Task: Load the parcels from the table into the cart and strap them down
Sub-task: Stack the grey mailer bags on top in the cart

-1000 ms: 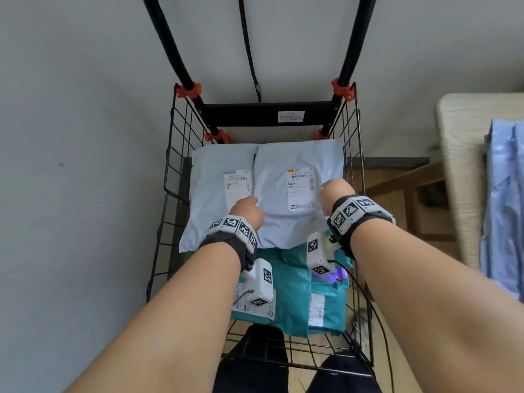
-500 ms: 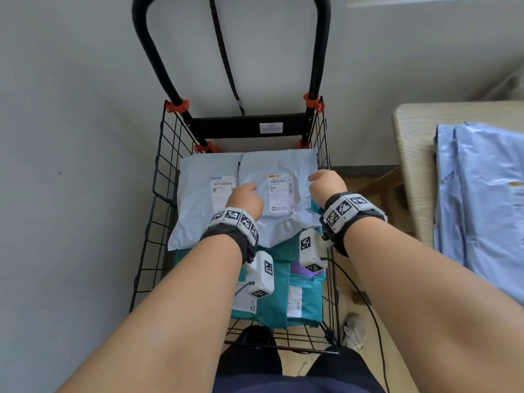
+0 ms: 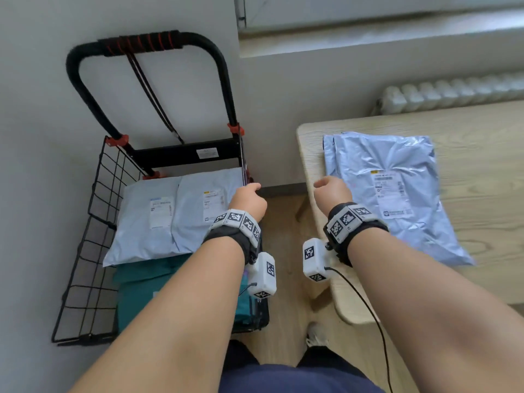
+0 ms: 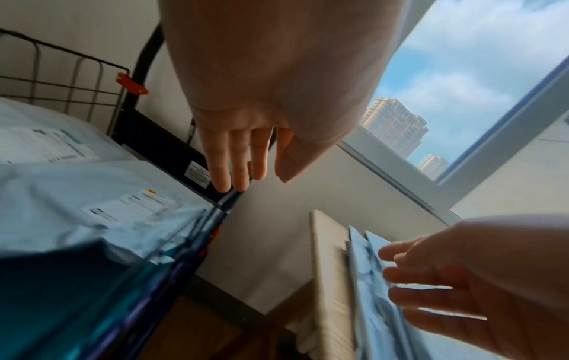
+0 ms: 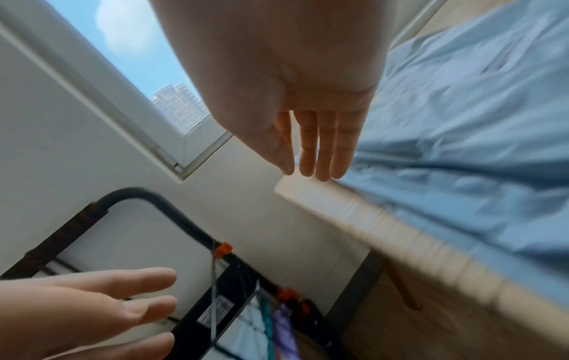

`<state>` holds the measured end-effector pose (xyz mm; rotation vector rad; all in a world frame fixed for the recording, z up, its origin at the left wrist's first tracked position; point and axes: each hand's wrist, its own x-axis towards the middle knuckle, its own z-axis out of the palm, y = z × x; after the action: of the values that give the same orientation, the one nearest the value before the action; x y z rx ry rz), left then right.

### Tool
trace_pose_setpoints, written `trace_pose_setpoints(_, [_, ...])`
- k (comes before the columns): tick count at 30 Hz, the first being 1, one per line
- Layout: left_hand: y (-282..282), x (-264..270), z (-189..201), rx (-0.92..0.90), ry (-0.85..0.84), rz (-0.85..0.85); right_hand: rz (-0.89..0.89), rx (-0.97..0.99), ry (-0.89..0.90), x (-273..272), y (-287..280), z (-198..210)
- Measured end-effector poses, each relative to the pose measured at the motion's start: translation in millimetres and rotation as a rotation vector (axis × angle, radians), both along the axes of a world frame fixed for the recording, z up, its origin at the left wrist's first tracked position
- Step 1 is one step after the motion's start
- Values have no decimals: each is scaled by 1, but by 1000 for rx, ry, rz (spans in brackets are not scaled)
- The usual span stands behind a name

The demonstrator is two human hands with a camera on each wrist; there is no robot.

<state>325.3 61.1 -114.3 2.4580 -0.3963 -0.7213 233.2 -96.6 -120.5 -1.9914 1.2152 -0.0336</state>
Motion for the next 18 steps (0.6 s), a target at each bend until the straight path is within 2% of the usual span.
trace_pose_setpoints(6, [-84,-79,0,-42,26,-113,-110,-37,79,-97,-77,3])
trace_pose_setpoints(11, [-121,-116,-10,-33,78,-149,-185,-18,122,-140,-116,-1])
trace_pose_setpoints(18, [-153,-146,-31,118,100,-248,-240,16,139,-176,-150,-24])
